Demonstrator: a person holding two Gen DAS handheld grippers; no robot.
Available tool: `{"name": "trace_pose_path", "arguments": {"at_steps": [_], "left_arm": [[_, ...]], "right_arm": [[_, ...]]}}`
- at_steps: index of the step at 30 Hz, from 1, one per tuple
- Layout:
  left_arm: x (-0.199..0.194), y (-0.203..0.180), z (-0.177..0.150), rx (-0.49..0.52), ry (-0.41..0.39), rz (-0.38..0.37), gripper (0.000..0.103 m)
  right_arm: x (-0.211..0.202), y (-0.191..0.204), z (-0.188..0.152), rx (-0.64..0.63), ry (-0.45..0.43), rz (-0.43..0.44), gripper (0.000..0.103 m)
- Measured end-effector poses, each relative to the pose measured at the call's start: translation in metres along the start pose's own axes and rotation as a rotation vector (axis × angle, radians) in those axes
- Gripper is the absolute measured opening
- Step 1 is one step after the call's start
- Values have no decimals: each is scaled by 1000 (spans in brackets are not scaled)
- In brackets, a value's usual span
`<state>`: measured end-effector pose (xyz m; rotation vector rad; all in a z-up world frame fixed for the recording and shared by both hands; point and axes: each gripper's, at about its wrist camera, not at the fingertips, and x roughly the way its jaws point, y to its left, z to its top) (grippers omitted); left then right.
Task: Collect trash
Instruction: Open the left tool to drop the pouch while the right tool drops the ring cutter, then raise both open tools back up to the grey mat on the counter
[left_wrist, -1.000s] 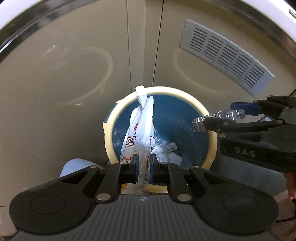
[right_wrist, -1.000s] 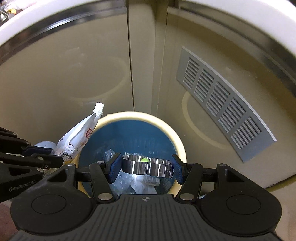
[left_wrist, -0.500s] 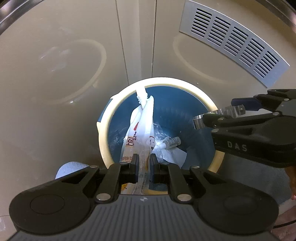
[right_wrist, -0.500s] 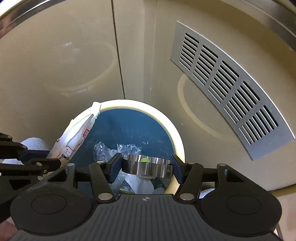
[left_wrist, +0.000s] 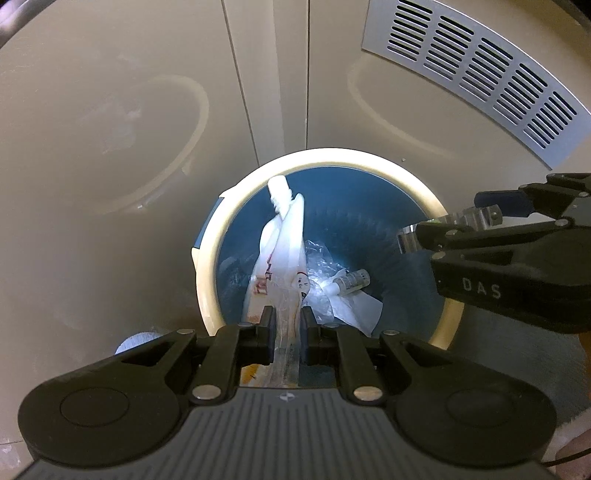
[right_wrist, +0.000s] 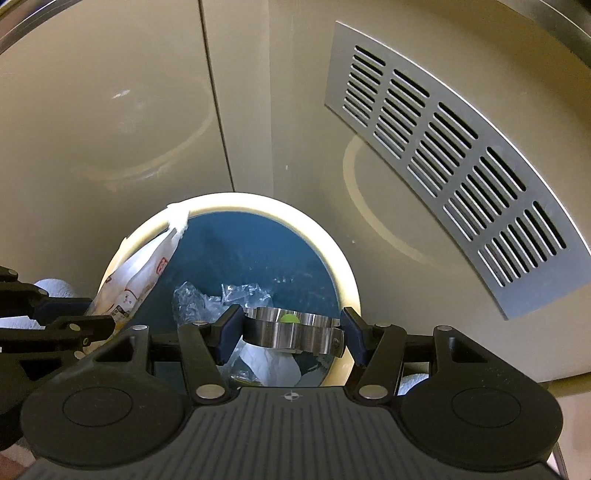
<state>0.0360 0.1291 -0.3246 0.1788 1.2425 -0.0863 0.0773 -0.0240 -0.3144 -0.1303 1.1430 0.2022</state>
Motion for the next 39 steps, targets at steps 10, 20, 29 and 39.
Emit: {"name": "trace_pose_path", "arguments": {"at_steps": [10,20,29,39], "left_arm": [[-29,2,-5,-7,-57,23,103],[-96,11,-29,-83,-162,47,103],[-152,8,-45,-58,-288,91,103],[-211,1,-51,-83,-399,85,103]], "right_arm": [[-31,-2,1,17,-62,-2,86],[-117,-6,-14,16,-222,58,93],[-183,-9,-43,42,-386,72,94],[-244,-21,-55,59,-540,81,96]]}}
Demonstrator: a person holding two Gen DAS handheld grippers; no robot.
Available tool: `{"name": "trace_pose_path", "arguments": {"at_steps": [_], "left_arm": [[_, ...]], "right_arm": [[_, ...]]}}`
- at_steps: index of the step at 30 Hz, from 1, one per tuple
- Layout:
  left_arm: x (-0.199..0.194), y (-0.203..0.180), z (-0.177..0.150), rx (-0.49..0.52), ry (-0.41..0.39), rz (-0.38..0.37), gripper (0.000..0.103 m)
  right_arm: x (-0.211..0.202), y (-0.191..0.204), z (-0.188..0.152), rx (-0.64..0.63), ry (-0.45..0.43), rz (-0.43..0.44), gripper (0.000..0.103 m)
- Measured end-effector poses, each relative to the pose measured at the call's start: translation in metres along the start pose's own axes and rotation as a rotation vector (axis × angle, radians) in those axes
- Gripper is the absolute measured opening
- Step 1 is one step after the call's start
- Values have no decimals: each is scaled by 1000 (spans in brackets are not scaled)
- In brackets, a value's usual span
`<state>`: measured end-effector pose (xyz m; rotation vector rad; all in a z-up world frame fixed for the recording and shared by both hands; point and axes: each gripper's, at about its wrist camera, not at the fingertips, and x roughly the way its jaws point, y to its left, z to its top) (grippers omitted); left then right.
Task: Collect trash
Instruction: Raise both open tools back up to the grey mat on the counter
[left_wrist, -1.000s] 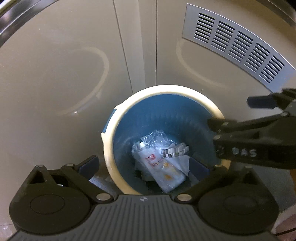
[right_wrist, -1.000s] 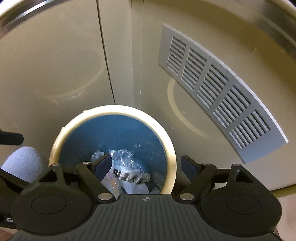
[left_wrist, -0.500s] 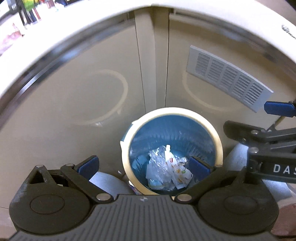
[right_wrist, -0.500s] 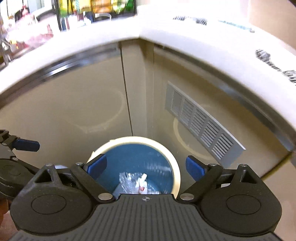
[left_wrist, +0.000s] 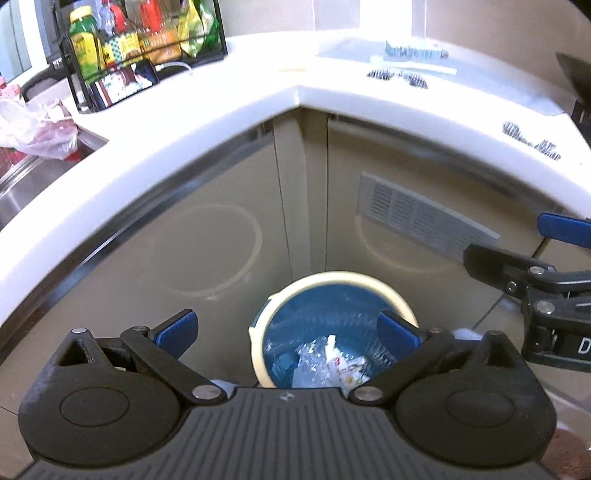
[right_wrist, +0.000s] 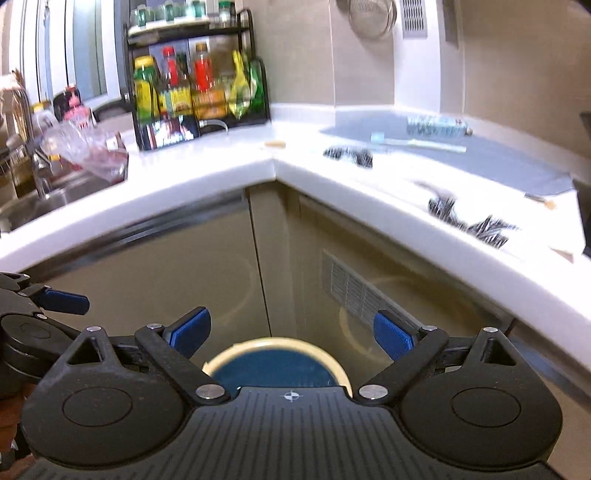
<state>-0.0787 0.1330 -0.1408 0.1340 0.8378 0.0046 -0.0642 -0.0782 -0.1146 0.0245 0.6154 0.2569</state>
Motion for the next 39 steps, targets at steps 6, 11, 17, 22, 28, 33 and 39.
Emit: {"name": "trace_pose_path", "arguments": {"at_steps": [6,11,17,22,28,33,39], "left_arm": [[-24,0,12,-42,-28,-22,103],[-36,-4,29,-51,-65,-37,103],[-45,-10,55,-44,-122,-38,103],[-47,-15,77,-29,-152,-43,103],[-46,-29,102,28,-189,-43,103],[-36,-36,130,44,-202,-44,103],[-22,-28,181,18,-241,-22,103]], "right_arm": [[-23,2,14,-25,-69,10,99],[-36,1,30,-42,-120,3,99],[-43,-7,53,-43,-205,-31,99],[-44,-13,72,-49,-261,-60,100],[-34,-22,89,-41,-298,-81,101],[-19,-32,107,-13,-315,-98,101],[4,-63,143,77,-348,-168,103]]}}
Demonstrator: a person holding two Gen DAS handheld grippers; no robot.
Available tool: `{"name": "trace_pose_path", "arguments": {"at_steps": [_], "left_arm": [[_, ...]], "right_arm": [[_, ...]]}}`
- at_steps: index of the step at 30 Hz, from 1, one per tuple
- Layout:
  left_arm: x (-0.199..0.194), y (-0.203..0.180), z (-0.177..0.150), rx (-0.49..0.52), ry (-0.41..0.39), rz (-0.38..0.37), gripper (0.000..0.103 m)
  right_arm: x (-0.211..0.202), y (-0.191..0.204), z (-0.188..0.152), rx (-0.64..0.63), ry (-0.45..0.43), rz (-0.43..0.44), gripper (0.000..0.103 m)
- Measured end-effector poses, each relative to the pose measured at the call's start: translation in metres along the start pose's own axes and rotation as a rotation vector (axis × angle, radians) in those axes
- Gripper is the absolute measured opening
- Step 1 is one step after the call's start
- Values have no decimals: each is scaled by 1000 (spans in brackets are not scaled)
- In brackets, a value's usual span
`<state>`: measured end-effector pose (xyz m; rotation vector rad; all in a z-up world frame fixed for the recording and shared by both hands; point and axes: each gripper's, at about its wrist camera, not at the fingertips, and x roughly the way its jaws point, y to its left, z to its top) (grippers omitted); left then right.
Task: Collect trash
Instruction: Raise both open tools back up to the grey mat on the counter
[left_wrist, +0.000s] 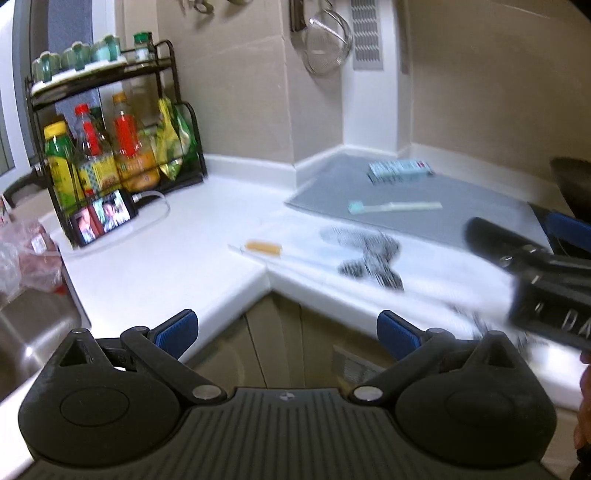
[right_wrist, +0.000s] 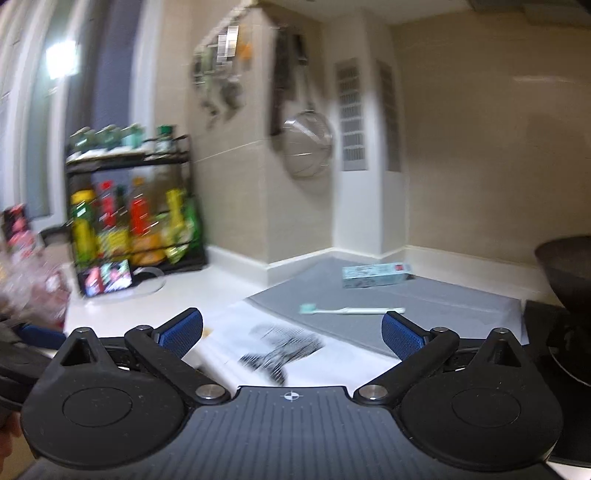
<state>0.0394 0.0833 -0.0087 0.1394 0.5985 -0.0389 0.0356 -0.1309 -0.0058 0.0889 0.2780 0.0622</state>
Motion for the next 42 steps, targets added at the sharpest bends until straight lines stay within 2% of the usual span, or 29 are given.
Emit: {"name": "trace_pose_path", "arguments": {"at_steps": [5,9,16,18,24,27,29,32,35,39,42], "left_arm": [[36,2,37,6,5,-1,103],[64,-3,57,33,10,8,103],[109,-3,82,4,9,19,103],[127,-7,90,-4,5,34,103],[185,-23,112,-26,86,-2,103],[201,-27,113,-31,110,-22,103],[208,-29,112,-21,117,-30,103],[213,-30,109,-7,124,-33,103],[215,-25,108,-7,128,-27,103],[211,-11,113,-38,117,-17,103],[205,1,114,-62,105,-6,103]], "right_arm": [[46,-42,11,143,43,-89,103],[92,-69,11,199,94,-148,103],[200,-97,0,228,266,-176,103],[220,-107,-1,253,270,-208,103],[279,-156,-1,440,297,-278,103],[306,-172,-7,533,311,-244,103],[316,-176,-6,547,274,-228,103],[338,-181,-4,520,283,-212,103],[346,-175,-1,428,322,-187,103],[326,-157,-2,412,410,-46,103],[296,-136,-8,438,496,107,103]]}}
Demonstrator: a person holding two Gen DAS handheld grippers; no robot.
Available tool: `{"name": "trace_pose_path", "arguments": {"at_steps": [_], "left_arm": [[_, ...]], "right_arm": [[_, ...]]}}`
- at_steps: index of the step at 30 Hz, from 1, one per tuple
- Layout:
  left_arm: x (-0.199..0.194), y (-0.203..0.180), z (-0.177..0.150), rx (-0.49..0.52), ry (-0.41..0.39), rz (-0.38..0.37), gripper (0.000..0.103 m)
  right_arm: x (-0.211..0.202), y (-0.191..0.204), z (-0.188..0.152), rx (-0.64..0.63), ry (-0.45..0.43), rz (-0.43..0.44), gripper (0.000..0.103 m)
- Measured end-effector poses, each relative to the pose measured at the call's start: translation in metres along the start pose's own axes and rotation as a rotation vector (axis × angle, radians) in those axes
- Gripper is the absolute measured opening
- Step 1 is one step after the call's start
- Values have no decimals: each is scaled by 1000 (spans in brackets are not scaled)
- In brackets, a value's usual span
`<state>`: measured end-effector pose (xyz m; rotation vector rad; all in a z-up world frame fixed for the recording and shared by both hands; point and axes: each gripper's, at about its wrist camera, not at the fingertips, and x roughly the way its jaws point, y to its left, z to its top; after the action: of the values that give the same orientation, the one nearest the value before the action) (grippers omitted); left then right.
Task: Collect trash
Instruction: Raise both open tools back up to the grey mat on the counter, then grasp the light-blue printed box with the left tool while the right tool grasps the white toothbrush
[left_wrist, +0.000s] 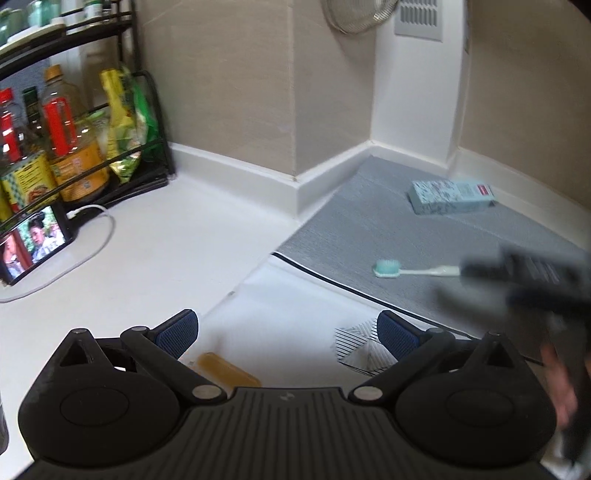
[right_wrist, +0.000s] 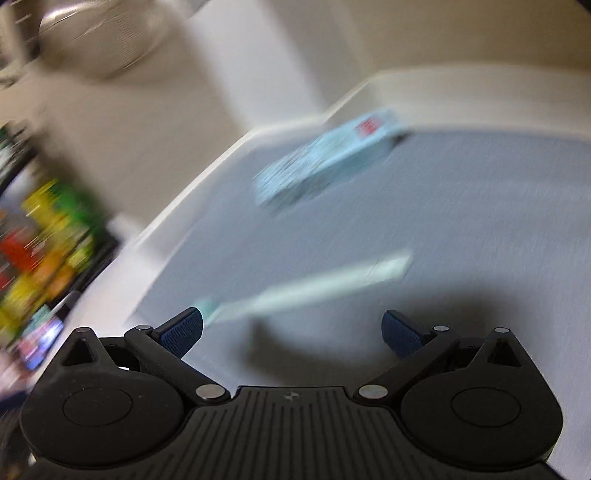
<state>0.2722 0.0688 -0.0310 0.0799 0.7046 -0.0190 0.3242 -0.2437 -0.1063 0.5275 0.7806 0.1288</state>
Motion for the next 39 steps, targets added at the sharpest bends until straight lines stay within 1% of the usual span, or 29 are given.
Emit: {"name": "trace_pose_path", "arguments": {"at_steps": [2,3,4,5,6,7,8,9,11,13,15,16,18,20,22,24,25,26,27,28,29,30,32,33,34,35,37,39], "left_arm": [[-5,9,-1,-19,-1,-2,103],[-8,12,-2,-29,-3,-3,103],[-11,16,-3,-37,-7,-2,103],[-15,18,-3,-42,-11,-4,103],[-17,20,-4,-43,-11,-3,103],[-20,21,-4,-45,-10,-2,103],[-23,22,-4,-48,-11,-5,103],[-26,23,-4,-51,-16,-8,103],[-30,23,-4,-54,-16,-5,103],[-31,23,-3,-46,-14,-4,103],[-31,23,-4,-33,-12,2,103],[-31,23,-4,-27,-13,4,103],[-29,26,-5,-23,-18,2,103],[-25,29,-6,-33,-16,1,103],[-21,33,-8,-50,-7,-10,103],[-18,35,-10,-62,6,-16,103],[-17,36,-11,-68,11,-14,103],[-17,37,-12,-72,13,-14,103],[-19,37,-12,-73,10,-16,103],[-21,37,-12,-72,7,-19,103],[-24,36,-11,-70,0,-21,103],[-27,35,-11,-65,-9,-22,103],[-33,33,-8,-55,-30,-20,103],[-35,32,-6,-53,-39,-15,103],[-37,31,-4,-53,-44,-11,103],[-37,30,-1,-55,-47,-9,103],[-36,26,5,-62,-48,-13,103],[-36,19,11,-65,-56,-21,103]], "right_arm": [[-11,12,-16,-2,85,83,103],[-16,18,-20,-12,110,96,103],[-21,24,-20,-40,89,75,103],[-25,31,-16,-87,20,21,103],[-26,38,-11,-145,-64,-55,103],[-23,44,-3,-200,-128,-134,103],[-12,48,7,-243,-162,-190,103],[3,46,20,-257,-162,-221,103],[31,40,44,-206,-118,-260,103],[58,29,63,-125,-49,-255,103],[76,18,69,-62,26,-265,103],[77,20,67,-91,2,-267,103],[74,26,57,-148,59,-250,103],[63,34,41,-200,126,-218,103],[45,44,20,-212,181,-162,103],[29,54,-1,-226,237,-64,103],[24,58,-8,-234,246,-27,103],[19,62,-16,-262,226,-18,103],[19,65,-22,-317,189,-43,103],[21,68,-28,-377,146,-102,103],[27,67,-33,-416,123,-169,103],[30,67,-38,-464,82,-203,102],[30,67,-43,-486,30,-219,92],[27,67,-45,-497,8,-206,71],[22,68,-46,-509,-6,-192,34],[20,70,-46,-519,-9,-186,24],[18,71,-48,-543,-13,-195,15],[13,68,-49,-536,-27,-211,13]]}}
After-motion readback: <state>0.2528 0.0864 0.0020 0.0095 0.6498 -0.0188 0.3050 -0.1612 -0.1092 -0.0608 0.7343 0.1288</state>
